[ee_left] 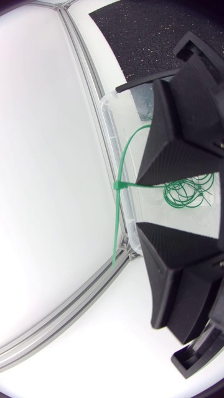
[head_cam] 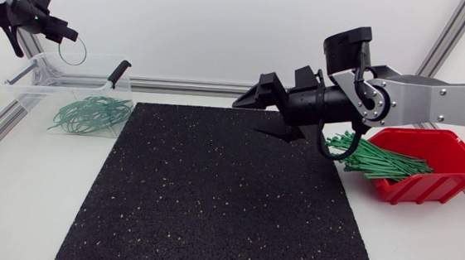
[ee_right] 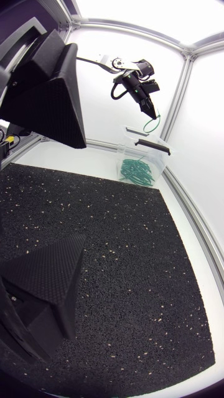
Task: Take a green cable tie from the red box, thread the tail through the head to close it, then place it in the transparent bin on the left.
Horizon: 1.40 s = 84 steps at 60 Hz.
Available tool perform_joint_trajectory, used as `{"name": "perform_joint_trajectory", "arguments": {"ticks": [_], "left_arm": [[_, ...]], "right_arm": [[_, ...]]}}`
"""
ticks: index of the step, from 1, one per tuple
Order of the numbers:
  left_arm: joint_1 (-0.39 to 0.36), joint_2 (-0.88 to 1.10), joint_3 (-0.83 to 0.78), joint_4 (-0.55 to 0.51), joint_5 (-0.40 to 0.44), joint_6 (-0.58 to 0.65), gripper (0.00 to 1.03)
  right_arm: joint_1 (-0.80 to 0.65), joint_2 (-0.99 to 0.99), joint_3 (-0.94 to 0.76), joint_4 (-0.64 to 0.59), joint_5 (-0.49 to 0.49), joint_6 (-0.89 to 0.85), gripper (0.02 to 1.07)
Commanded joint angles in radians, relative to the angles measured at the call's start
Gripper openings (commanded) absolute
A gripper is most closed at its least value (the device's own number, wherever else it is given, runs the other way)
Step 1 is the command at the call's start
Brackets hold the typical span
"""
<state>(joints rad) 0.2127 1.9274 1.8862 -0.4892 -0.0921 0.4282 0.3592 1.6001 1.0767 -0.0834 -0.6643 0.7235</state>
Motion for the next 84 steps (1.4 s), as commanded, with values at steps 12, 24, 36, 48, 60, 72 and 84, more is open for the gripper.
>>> {"name": "perform_joint_trajectory", "arguments": {"ticks": [12,24,36,48,60,72,84], "left_arm": [[-0.009,0.013,0.014,-0.017,-0.011,0.030,1.00],[-0.007,-0.018,-0.004,-0.014,-0.009,0.029,0.99],[-0.016,-0.085,-0.047,-0.019,-0.009,0.026,0.99],[-0.030,-0.160,-0.088,-0.017,-0.006,0.011,0.99],[-0.085,-0.274,-0.210,-0.003,-0.003,-0.011,0.99],[-0.136,-0.430,-0.429,0.179,-0.003,-0.009,0.99],[-0.153,-0.521,-0.552,0.218,-0.003,-0.014,0.99]], "right_arm": [[0.012,-0.035,-0.032,-0.015,0.009,-0.021,1.03],[0.018,-0.054,-0.040,-0.018,0.022,-0.021,1.03],[0.023,-0.066,-0.044,-0.019,0.040,-0.027,1.03],[0.037,-0.074,-0.044,-0.029,0.092,-0.052,1.03],[0.030,-0.089,-0.044,-0.042,0.137,-0.090,1.03],[0.011,-0.144,-0.064,-0.044,0.278,-0.213,1.03],[-0.054,-0.177,-0.116,-0.042,0.345,-0.342,1.03]]}}
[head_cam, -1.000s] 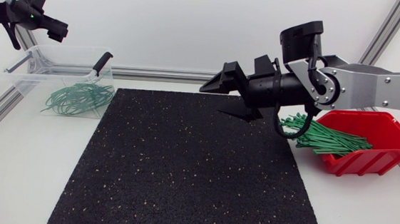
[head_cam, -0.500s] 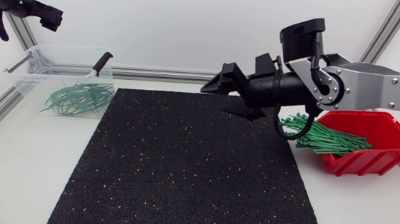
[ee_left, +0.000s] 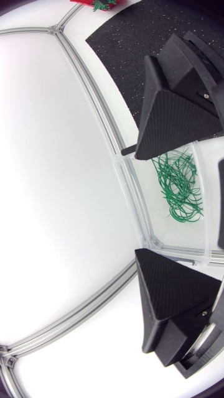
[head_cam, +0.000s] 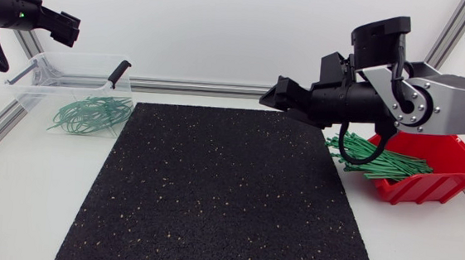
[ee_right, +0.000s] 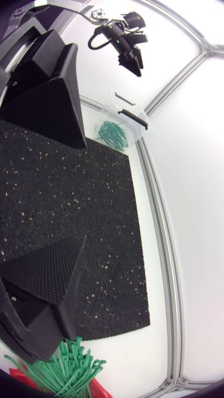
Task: Take a green cable tie from the red box, thread the tail through the head to close it, then place it in the transparent bin on the left.
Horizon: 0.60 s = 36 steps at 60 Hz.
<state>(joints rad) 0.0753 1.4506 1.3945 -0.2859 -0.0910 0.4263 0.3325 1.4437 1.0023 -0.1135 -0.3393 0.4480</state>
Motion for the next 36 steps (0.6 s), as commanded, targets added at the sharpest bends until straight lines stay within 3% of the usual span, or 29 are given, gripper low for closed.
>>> {"name": "perform_joint_trajectory", "arguments": {"ticks": [1,24,36], "left_arm": [[-0.020,-0.050,-0.071,0.021,-0.004,-0.012,0.99],[-0.054,-0.262,-0.322,0.131,0.010,-0.098,0.99],[-0.078,-0.377,-0.442,0.154,0.011,-0.107,0.99]], "right_arm": [[-0.030,-0.023,-0.045,-0.012,0.026,-0.075,1.03],[-0.059,-0.235,-0.183,-0.038,0.264,-0.308,1.03],[-0.101,-0.347,-0.266,-0.038,0.326,-0.373,1.03]]}}
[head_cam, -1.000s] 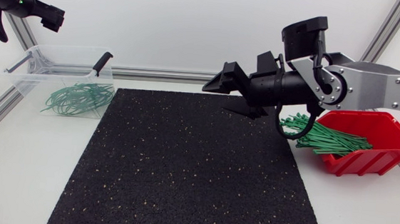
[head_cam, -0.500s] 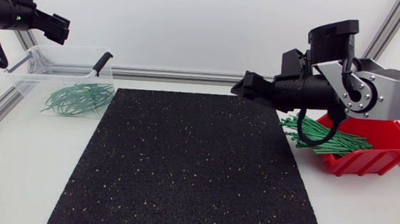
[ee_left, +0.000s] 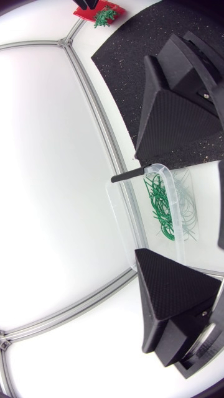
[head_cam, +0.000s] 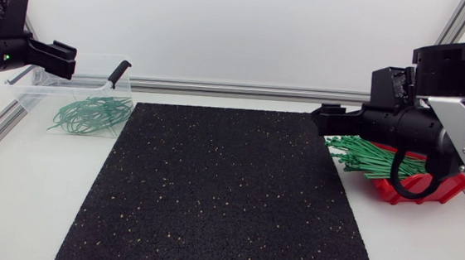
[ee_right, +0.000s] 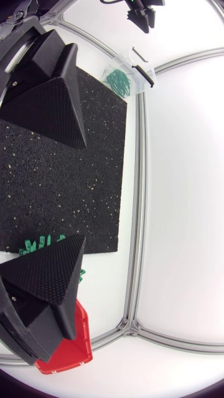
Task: Take a green cable tie from the red box, thread the tail through the head to close it, then place it in the transparent bin on the left.
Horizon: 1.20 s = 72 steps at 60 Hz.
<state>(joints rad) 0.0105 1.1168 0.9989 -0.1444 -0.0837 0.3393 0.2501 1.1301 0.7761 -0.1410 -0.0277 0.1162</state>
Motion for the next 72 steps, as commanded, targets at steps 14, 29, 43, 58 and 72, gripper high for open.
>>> {"name": "perform_joint_trajectory", "arguments": {"ticks": [14,29,43,58,72], "left_arm": [[-0.021,-0.189,-0.177,0.011,0.006,-0.082,0.99],[-0.021,-0.327,-0.304,0.028,0.006,-0.163,0.99],[-0.040,-0.453,-0.404,0.035,0.006,-0.174,0.99],[-0.055,-0.612,-0.519,0.055,0.004,-0.201,0.99],[-0.043,-0.744,-0.642,0.077,0.024,-0.235,0.99]], "right_arm": [[-0.077,-0.165,-0.138,-0.008,0.068,-0.119,1.03],[-0.158,-0.291,-0.222,-0.011,0.068,-0.181,1.03],[-0.213,-0.409,-0.291,-0.011,0.060,-0.239,1.03],[-0.242,-0.524,-0.376,0.007,0.058,-0.273,1.03],[-0.255,-0.627,-0.442,0.012,0.060,-0.293,1.03]]}}
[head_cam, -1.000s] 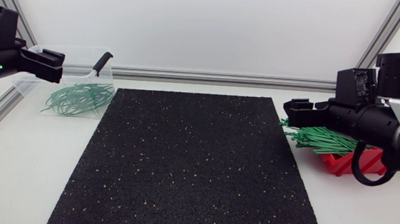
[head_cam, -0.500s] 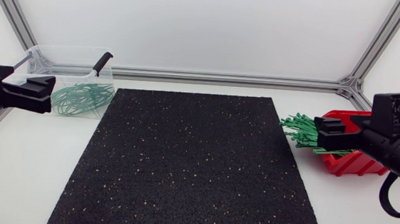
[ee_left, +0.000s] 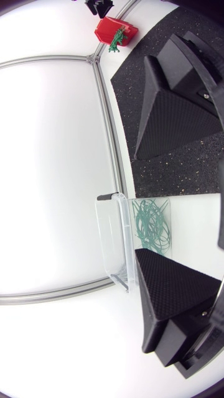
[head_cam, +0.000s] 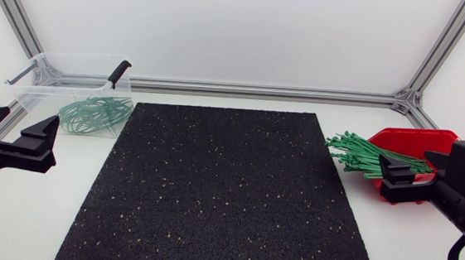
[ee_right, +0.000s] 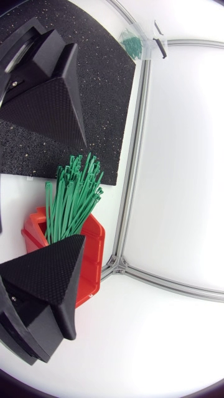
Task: Take a green cable tie from the red box, thread the tail through the head to close it, then place it in the transparent bin on the left.
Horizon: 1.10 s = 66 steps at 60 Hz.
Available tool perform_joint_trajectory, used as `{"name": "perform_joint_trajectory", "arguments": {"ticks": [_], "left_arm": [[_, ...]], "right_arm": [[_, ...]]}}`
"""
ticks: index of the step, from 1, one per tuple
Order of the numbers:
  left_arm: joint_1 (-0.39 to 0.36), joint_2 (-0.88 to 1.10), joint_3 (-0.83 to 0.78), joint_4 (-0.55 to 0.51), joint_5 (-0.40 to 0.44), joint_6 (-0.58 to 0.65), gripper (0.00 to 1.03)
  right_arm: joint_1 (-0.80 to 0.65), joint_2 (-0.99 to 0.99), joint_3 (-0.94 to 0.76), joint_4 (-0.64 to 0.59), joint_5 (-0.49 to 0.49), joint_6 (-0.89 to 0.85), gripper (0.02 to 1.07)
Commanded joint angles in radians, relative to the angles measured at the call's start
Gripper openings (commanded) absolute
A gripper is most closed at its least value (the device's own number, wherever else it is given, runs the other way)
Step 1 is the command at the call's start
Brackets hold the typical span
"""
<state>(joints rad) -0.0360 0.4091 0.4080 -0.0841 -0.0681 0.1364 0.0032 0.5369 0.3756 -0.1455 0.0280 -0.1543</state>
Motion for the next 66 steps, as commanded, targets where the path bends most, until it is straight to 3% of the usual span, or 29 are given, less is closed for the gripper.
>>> {"name": "perform_joint_trajectory", "arguments": {"ticks": [1,40,66], "left_arm": [[0.005,-0.048,-0.061,0.019,0.010,-0.035,0.99],[0.036,-0.405,-0.404,0.083,0.068,-0.135,0.96],[0.036,-0.409,-0.408,0.084,0.068,-0.136,0.96]], "right_arm": [[-0.008,-0.042,-0.047,0.018,0.004,-0.022,1.03],[-0.004,-0.404,-0.287,0.111,-0.019,0.107,1.03],[-0.003,-0.537,-0.376,0.146,-0.028,0.154,1.03]]}}
